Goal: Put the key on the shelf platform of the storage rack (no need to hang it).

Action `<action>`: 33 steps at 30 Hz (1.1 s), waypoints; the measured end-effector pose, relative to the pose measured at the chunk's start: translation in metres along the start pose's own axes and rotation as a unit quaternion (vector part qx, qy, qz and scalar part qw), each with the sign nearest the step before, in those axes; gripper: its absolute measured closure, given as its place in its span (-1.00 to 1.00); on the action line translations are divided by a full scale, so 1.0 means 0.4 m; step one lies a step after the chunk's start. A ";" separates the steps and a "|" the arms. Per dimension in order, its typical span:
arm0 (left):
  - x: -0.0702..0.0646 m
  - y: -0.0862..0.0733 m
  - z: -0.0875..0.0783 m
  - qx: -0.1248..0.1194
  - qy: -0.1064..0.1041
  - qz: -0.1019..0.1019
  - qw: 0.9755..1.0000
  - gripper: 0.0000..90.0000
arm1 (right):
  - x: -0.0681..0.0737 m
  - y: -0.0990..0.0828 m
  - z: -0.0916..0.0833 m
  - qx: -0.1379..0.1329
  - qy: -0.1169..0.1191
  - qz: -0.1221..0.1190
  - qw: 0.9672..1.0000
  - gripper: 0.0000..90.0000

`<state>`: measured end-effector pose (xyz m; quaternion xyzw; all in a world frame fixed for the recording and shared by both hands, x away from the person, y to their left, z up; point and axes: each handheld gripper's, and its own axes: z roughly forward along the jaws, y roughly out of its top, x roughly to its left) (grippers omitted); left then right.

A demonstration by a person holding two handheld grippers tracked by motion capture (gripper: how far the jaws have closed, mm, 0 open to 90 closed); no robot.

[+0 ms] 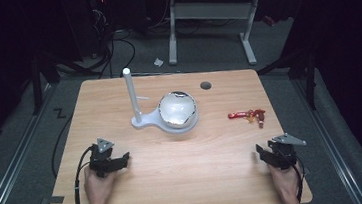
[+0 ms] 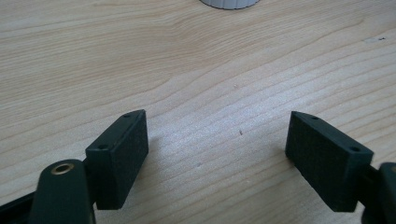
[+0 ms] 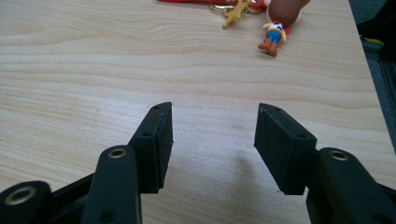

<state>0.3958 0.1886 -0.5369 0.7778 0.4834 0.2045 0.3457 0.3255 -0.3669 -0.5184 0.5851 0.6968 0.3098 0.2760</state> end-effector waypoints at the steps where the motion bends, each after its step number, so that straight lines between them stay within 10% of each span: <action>1: 0.000 0.000 0.000 0.000 0.000 0.000 1.000 -0.52 | 0.000 0.001 -0.001 -0.001 0.002 0.000 1.000 0.08; 33: 0.002 0.000 0.000 0.000 0.009 -0.009 1.000 -0.54 | -0.039 0.138 -0.032 -0.021 0.018 0.001 1.000 0.06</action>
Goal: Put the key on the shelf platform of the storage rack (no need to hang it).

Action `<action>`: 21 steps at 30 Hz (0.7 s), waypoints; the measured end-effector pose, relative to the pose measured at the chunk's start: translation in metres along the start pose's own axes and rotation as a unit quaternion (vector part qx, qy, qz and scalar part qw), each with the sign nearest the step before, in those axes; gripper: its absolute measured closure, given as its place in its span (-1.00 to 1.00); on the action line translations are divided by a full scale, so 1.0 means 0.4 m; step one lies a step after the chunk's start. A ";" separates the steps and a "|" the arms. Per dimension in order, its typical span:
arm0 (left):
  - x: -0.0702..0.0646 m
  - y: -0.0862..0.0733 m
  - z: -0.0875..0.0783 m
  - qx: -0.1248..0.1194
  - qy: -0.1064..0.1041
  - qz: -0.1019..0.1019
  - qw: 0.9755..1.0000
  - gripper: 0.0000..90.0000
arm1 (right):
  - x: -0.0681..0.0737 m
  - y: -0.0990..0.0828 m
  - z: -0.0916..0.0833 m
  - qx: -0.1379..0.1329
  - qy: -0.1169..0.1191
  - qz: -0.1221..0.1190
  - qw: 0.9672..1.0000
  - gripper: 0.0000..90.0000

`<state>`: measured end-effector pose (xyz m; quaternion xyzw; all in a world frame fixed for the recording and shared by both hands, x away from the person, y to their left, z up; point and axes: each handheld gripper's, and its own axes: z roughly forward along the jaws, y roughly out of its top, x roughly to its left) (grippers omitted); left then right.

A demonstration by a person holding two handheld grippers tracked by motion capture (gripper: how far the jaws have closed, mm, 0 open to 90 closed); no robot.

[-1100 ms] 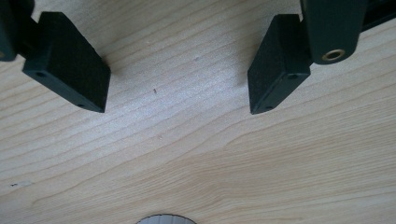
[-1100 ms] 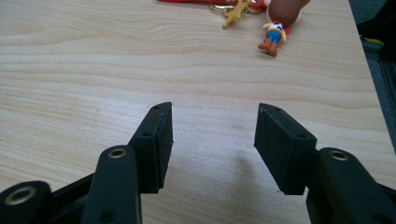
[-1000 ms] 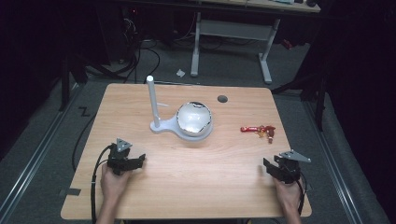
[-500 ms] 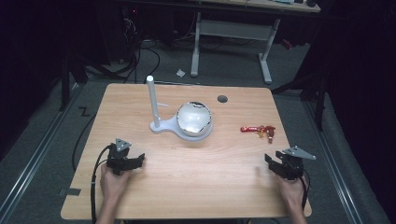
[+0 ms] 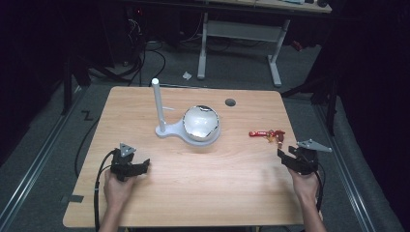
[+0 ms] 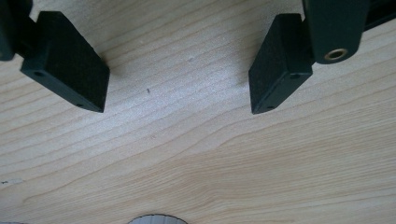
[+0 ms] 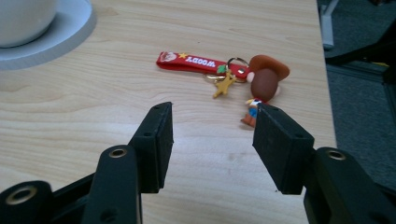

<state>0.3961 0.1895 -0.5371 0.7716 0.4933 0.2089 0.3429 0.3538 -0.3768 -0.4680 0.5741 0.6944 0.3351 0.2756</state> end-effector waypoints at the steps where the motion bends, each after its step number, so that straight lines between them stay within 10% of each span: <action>1: 0.000 0.000 0.000 0.000 0.000 0.000 1.000 -0.54 | -0.001 0.004 0.002 0.000 0.000 -0.003 1.000 0.05; 21: 0.000 0.001 0.001 -0.001 0.000 0.000 1.000 -0.51 | -0.032 0.099 0.098 0.027 -0.024 -0.006 0.999 -0.04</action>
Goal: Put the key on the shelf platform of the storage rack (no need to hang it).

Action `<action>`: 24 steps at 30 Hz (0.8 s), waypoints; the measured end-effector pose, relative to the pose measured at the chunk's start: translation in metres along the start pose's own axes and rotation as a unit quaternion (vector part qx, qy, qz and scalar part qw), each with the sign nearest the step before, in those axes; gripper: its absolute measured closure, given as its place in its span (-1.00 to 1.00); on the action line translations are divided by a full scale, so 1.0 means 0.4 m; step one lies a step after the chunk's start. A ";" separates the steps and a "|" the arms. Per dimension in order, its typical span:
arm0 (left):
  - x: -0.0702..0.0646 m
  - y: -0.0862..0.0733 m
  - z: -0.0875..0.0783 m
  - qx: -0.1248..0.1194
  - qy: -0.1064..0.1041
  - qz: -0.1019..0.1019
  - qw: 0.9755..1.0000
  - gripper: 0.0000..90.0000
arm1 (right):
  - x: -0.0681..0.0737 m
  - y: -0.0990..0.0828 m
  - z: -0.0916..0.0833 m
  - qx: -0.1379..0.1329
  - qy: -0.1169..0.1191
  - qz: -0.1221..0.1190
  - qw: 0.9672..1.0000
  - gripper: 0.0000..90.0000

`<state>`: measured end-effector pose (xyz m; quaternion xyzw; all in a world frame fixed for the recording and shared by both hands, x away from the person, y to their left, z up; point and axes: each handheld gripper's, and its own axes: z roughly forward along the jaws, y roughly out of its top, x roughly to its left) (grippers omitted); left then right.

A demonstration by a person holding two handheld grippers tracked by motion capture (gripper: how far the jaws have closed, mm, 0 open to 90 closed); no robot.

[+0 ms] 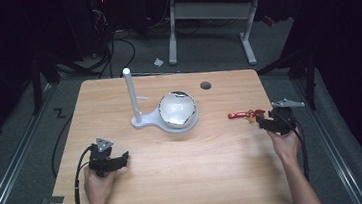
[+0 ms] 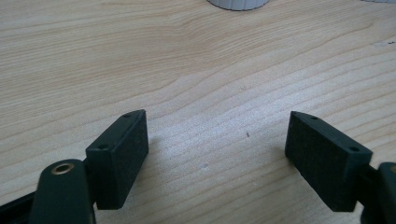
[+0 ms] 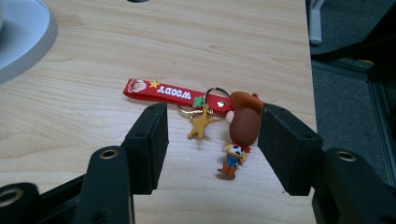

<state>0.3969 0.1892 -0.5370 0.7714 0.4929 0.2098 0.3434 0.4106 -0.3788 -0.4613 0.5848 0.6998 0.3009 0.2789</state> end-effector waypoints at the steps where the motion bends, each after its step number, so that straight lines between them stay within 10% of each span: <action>1: 0.000 0.000 0.000 0.000 0.000 0.000 1.000 -0.51 | -0.001 0.003 0.007 0.003 0.000 0.001 1.000 -0.05; 24: -0.003 0.000 -0.001 0.002 -0.005 0.006 1.000 -0.52 | -0.038 -0.017 0.138 0.053 -0.042 0.034 0.997 0.04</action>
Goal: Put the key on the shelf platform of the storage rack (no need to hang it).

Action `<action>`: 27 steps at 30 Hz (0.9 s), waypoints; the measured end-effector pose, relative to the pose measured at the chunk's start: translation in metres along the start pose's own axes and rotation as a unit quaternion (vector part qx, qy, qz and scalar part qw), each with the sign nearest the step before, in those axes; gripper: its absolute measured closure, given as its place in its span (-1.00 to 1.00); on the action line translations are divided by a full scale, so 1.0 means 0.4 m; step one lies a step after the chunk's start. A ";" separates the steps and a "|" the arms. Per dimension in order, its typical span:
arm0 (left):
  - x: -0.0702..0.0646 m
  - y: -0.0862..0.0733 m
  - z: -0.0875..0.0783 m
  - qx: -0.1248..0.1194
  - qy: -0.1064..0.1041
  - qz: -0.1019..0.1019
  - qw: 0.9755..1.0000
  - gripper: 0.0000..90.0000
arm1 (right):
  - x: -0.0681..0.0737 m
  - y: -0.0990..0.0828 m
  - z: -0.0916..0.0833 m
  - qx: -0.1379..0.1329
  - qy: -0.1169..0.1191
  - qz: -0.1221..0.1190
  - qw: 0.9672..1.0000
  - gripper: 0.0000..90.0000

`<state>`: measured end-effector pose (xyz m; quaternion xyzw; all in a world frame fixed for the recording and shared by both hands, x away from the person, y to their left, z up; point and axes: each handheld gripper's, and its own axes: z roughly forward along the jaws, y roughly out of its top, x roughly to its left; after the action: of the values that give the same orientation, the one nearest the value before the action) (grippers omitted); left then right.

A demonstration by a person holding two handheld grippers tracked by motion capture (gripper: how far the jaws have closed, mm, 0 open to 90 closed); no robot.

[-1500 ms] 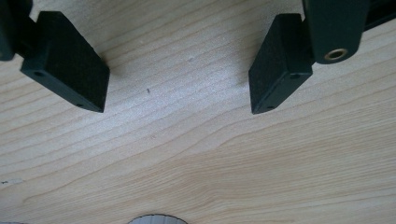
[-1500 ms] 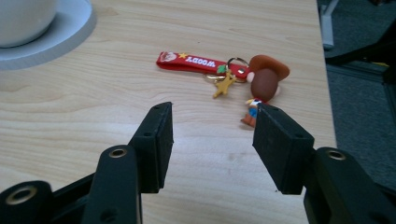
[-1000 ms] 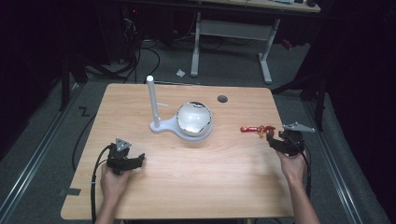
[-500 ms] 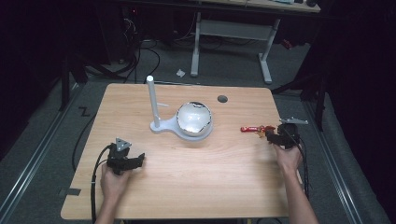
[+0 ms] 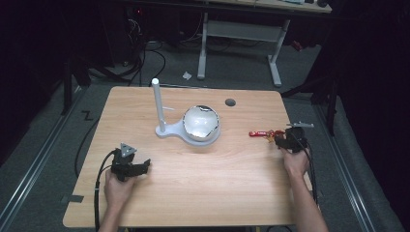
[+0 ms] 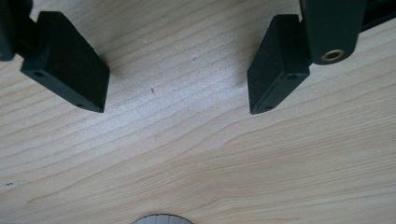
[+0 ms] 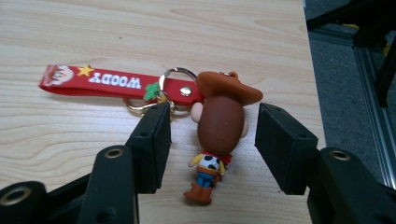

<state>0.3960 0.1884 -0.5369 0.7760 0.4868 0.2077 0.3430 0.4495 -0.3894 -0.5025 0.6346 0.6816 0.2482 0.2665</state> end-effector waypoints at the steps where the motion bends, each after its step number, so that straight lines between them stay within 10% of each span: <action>1: 0.000 0.000 0.000 0.000 -0.001 0.000 1.000 -0.52 | -0.001 -0.001 0.004 0.000 -0.002 0.000 1.000 0.06; 27: 0.000 -0.001 -0.001 -0.001 -0.005 0.001 1.000 -0.51 | -0.007 -0.008 0.016 -0.014 0.015 0.009 1.000 0.27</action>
<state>0.3957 0.1885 -0.5369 0.7772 0.4839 0.2047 0.3461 0.4515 -0.3923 -0.5091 0.6328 0.6763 0.2695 0.2636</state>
